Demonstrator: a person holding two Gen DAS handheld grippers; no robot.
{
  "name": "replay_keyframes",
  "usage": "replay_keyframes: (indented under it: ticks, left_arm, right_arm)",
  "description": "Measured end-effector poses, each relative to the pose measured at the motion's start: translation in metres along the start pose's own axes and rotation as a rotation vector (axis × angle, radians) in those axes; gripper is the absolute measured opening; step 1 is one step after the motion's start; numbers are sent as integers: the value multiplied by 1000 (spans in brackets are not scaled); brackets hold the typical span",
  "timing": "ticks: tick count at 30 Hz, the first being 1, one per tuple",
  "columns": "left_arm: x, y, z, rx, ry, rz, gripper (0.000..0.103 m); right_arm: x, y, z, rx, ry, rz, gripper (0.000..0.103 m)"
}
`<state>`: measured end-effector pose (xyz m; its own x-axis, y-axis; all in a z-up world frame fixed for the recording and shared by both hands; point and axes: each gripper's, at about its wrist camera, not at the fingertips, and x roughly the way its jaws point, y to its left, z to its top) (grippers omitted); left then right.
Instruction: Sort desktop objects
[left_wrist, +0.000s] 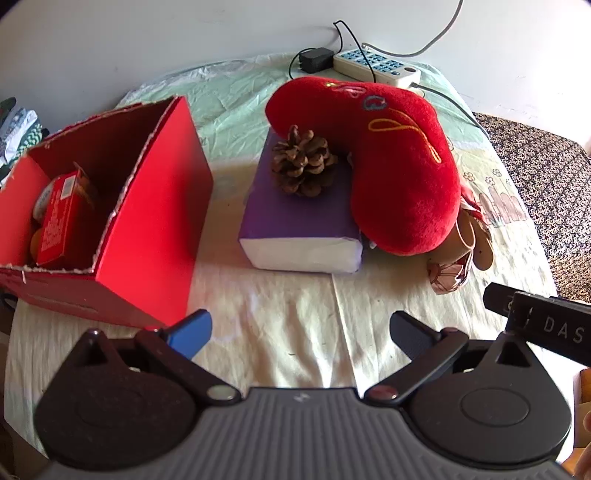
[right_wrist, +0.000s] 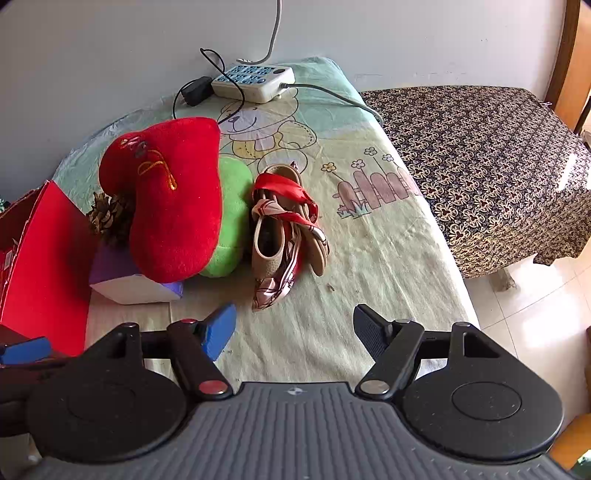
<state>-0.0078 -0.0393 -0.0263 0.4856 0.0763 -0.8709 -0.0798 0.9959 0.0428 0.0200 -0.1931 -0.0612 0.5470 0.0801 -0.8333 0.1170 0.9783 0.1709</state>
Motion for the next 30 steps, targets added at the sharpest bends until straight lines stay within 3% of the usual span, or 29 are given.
replay_keyframes:
  ticks: [30]
  left_arm:
    - [23, -2, 7, 39, 40, 0, 102]
  right_arm:
    - [16, 3, 1, 21, 42, -16, 73]
